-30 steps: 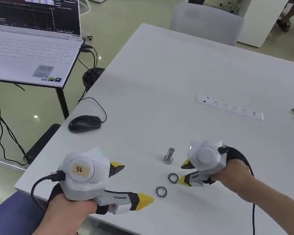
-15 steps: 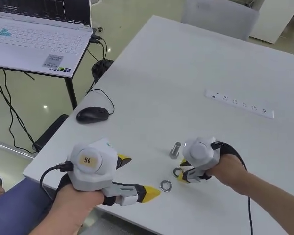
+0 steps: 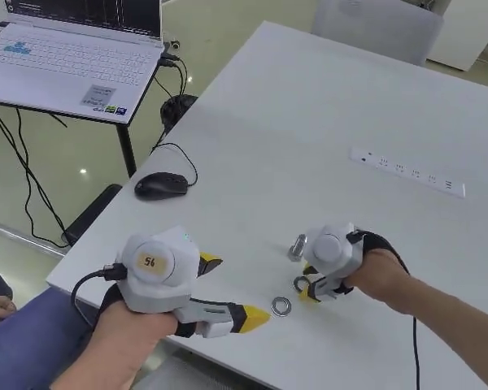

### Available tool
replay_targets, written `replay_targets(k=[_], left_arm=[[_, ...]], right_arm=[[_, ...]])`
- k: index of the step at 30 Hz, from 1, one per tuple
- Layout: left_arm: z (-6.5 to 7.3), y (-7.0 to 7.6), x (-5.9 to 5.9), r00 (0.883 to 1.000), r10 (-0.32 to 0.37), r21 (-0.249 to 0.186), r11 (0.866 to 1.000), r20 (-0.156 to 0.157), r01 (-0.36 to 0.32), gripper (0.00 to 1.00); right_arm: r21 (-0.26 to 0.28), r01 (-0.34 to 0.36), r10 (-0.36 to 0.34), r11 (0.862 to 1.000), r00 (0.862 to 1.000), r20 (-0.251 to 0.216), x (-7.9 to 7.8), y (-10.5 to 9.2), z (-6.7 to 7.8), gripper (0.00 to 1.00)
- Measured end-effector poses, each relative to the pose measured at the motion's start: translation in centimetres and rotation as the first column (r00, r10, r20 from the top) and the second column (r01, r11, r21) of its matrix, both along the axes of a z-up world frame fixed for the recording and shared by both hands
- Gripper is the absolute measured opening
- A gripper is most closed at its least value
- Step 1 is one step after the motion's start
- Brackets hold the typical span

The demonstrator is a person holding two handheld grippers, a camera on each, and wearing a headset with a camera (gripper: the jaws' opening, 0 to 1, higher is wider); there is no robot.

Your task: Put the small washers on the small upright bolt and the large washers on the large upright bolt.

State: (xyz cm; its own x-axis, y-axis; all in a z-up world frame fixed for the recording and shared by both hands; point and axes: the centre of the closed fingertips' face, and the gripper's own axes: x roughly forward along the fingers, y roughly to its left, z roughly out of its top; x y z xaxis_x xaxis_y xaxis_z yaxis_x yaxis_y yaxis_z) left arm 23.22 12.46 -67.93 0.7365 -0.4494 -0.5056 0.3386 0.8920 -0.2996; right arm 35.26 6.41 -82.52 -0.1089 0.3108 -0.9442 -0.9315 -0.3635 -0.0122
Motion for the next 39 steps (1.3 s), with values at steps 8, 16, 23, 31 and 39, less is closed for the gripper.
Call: replay_targets(k=[8, 16, 23, 31, 39], left_arm=[[0.1, -0.2, 0.1, 1.0, -0.009, 0.001, 1.0, 0.002, 0.009, 0.71], [0.3, -0.1, 0.0, 1.0, -0.01, 0.003, 1.0, 0.006, 0.01, 0.71], [0.3, 0.1, 0.1, 1.0, -0.01, 0.003, 1.0, 0.01, 0.01, 0.71], [0.4, -0.1, 0.0, 1.0, -0.016, 0.004, 1.0, 0.012, 0.016, 0.71], [0.5, 0.0, 0.0, 1.0, -0.014, 0.001, 1.0, 0.017, 0.014, 0.71]], right_arm=[[0.019, 0.035, -0.035, 0.999, 0.999, -0.033, 0.3, 0.0, 0.1, 0.25], [0.007, 0.028, -0.028, 1.0, 0.999, -0.032, -0.7, -0.4, 0.3, 0.23], [0.04, 0.065, -0.064, 0.997, 0.997, -0.032, -0.2, 0.0, 1.3, 0.23], [0.078, 0.079, -0.078, 0.994, 0.997, -0.017, -0.3, 0.2, 3.0, 0.23], [0.132, 0.108, -0.109, 0.985, 0.994, 0.005, 0.1, 0.9, 5.4, 0.23]])
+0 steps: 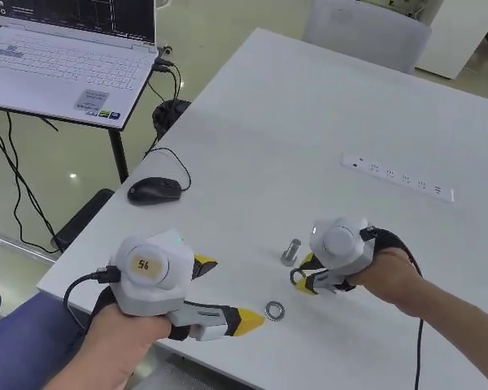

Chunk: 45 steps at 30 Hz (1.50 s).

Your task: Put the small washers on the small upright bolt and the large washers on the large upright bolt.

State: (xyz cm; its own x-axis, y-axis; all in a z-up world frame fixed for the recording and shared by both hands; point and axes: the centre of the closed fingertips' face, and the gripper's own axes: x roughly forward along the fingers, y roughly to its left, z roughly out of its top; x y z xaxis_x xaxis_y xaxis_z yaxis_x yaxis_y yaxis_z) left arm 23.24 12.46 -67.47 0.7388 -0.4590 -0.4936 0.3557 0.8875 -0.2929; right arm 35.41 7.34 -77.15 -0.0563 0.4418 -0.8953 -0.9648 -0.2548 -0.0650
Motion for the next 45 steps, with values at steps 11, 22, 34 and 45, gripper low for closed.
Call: replay_targets(k=[11, 22, 34, 45], left_arm=[[0.0, -0.3, 0.2, 1.0, -0.003, -0.003, 1.0, 0.007, 0.003, 0.71], [0.1, -0.3, 0.3, 1.0, -0.004, -0.001, 1.0, 0.004, 0.004, 0.71], [0.0, 0.0, 0.6, 1.0, 0.007, -0.002, 1.0, -0.003, -0.007, 0.71], [-0.3, 0.0, 0.9, 1.0, 0.007, -0.004, 1.0, -0.009, -0.007, 0.71]], right_arm=[[0.047, -0.003, 0.0, 0.999, 0.998, 0.063, 1.8, 1.5, 2.9, 0.23], [0.04, 0.0, -0.003, 0.999, 0.996, 0.084, 4.2, 3.6, 3.8, 0.23], [-0.016, 0.011, -0.01, 1.0, 0.998, 0.058, 4.8, 3.4, 2.3, 0.23], [-0.039, 0.001, 0.0, 0.999, 0.999, 0.044, 4.9, 3.4, 1.2, 0.23]])
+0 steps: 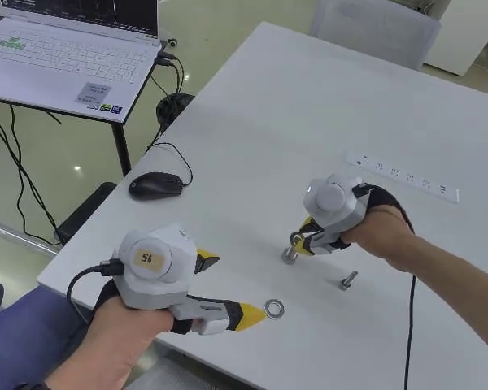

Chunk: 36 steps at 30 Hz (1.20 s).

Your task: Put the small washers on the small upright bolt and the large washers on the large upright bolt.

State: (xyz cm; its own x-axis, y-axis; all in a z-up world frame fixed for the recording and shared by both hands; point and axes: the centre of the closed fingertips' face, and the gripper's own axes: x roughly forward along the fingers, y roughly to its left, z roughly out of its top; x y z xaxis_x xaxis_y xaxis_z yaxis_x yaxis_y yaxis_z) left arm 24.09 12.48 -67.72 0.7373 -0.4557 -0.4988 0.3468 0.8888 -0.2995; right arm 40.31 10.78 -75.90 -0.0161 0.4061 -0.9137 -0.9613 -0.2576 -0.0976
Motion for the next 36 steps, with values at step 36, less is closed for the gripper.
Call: replay_targets(k=[36], left_arm=[[-0.8, 0.3, 0.2, 1.0, 0.008, -0.009, 1.0, -0.021, -0.008, 0.71]], right_arm=[[-0.073, 0.021, -0.024, 0.997, 0.999, -0.033, 0.1, 0.1, -4.9, 0.24]])
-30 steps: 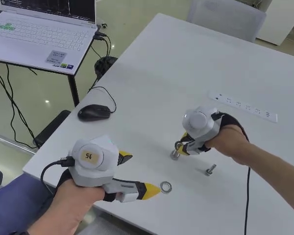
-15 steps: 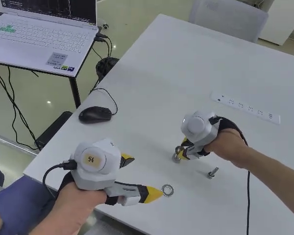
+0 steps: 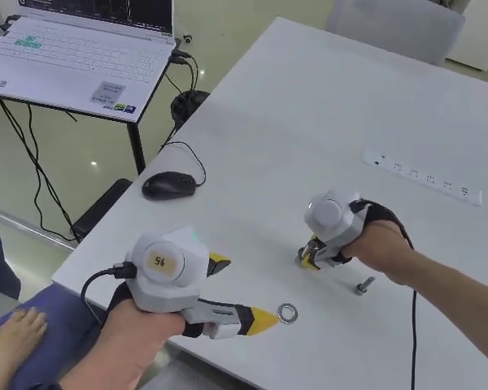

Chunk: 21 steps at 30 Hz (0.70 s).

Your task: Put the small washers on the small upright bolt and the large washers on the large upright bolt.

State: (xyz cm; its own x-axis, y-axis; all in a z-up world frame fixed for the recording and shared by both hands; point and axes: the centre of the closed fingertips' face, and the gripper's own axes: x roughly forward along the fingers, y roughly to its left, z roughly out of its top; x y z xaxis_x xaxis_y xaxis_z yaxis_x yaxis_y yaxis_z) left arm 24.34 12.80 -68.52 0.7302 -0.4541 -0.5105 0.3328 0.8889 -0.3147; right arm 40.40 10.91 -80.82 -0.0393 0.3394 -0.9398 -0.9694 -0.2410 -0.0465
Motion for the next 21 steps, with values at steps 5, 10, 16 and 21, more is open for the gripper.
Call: replay_targets(k=[5, 10, 16, 21], left_arm=[[0.0, -0.1, -0.1, 1.0, -0.001, 0.0, 1.0, 0.0, 0.001, 0.71], [0.0, -0.1, -0.1, 1.0, -0.003, 0.004, 1.0, -0.002, 0.003, 0.71], [0.1, 0.0, -0.1, 1.0, -0.002, 0.008, 1.0, 0.001, 0.002, 0.71], [0.2, -0.2, -0.1, 1.0, -0.006, 0.01, 1.0, 0.004, 0.006, 0.71]], right_arm=[[-0.002, 0.009, -0.009, 1.0, 1.0, -0.01, -0.1, 0.1, -0.4, 0.24], [0.001, 0.021, -0.021, 1.0, 1.0, -0.023, 0.0, 0.1, -0.3, 0.25], [0.003, 0.015, -0.015, 1.0, 1.0, -0.019, 0.0, -0.3, -0.2, 0.26], [0.007, 0.014, -0.013, 1.0, 0.999, -0.03, -0.5, -0.9, 0.6, 0.3]])
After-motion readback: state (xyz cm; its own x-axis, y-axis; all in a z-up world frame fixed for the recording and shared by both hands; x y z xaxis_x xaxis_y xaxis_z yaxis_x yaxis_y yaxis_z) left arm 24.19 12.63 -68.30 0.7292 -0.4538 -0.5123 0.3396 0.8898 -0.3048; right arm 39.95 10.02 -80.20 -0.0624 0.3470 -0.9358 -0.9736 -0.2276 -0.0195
